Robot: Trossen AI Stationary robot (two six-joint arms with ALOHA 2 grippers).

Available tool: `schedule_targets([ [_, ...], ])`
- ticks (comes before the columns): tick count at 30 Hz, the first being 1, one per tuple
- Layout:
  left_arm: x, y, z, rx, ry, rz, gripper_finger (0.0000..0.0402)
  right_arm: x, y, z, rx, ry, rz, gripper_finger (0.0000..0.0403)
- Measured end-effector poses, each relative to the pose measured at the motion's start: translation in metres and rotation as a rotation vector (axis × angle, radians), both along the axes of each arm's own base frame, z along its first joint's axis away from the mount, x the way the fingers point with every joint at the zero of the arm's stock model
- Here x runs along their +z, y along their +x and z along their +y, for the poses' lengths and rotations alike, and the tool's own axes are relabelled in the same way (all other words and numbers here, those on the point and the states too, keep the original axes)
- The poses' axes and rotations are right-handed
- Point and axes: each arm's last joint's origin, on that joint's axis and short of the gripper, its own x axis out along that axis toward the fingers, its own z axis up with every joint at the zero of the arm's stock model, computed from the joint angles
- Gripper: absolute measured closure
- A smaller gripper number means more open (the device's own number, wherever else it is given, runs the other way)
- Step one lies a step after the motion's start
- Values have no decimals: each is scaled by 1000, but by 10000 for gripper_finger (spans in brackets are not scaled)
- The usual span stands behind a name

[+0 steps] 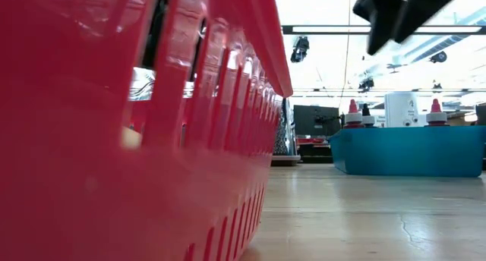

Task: Pick & Place Food Item
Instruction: Put the bottom orange donut into the red bin

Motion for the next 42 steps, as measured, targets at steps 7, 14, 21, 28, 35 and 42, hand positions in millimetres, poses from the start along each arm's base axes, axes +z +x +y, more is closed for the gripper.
schedule_targets([
  [7,0,0,0,3,1,-4,69,-10,-13,9,-142,59,140,168],
  [14,0,0,0,3,0,-4,69,-13,-27,18,-255,119,238,168],
  [21,0,0,0,4,-4,-3,69,-14,-38,28,-338,178,313,168],
  [28,0,0,0,5,-8,-2,69,-18,-47,31,-433,209,388,168],
  [35,0,0,0,3,-15,-1,69,-40,-63,27,-523,190,542,168],
  [42,0,0,0,4,-15,0,69,-70,-73,27,-557,251,621,168],
])
